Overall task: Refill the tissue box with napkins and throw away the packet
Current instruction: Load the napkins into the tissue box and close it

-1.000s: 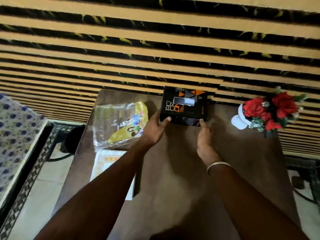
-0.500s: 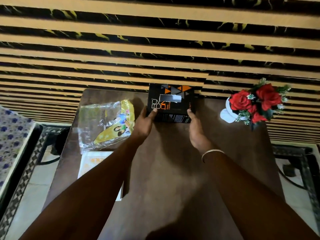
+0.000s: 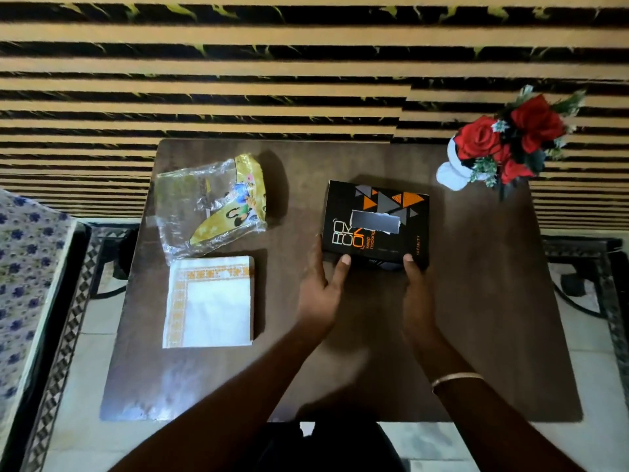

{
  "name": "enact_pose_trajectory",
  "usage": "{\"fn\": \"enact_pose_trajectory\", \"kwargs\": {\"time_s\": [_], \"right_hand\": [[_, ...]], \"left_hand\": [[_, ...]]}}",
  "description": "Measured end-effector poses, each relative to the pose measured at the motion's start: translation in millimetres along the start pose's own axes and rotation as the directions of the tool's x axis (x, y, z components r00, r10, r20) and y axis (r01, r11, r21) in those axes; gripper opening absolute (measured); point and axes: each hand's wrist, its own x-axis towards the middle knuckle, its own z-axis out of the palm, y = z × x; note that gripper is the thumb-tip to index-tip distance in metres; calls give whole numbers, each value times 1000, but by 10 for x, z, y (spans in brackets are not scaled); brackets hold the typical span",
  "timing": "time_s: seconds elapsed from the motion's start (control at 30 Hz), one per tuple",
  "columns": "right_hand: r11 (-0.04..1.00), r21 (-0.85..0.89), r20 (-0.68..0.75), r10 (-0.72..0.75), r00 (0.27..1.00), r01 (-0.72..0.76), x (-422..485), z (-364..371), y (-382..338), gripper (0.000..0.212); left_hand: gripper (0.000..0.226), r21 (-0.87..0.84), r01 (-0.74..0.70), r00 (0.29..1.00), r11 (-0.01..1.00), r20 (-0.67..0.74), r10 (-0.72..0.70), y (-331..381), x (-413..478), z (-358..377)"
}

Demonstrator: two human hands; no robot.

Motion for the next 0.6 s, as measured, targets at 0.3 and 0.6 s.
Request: {"fn": "enact_pose_trajectory", "kwargs": {"time_s": [0.3, 0.6], "right_hand": [[998, -40, -27, -56, 998, 55, -301, -360, 228, 61], [963, -264, -84, -73, 994, 49, -329, -384, 75, 84]], "left_hand": [[57, 144, -3, 1000, 990, 18, 0, -328, -456, -22], [68, 201, -9, 997, 980, 83, -8, -452, -462, -74]]}}
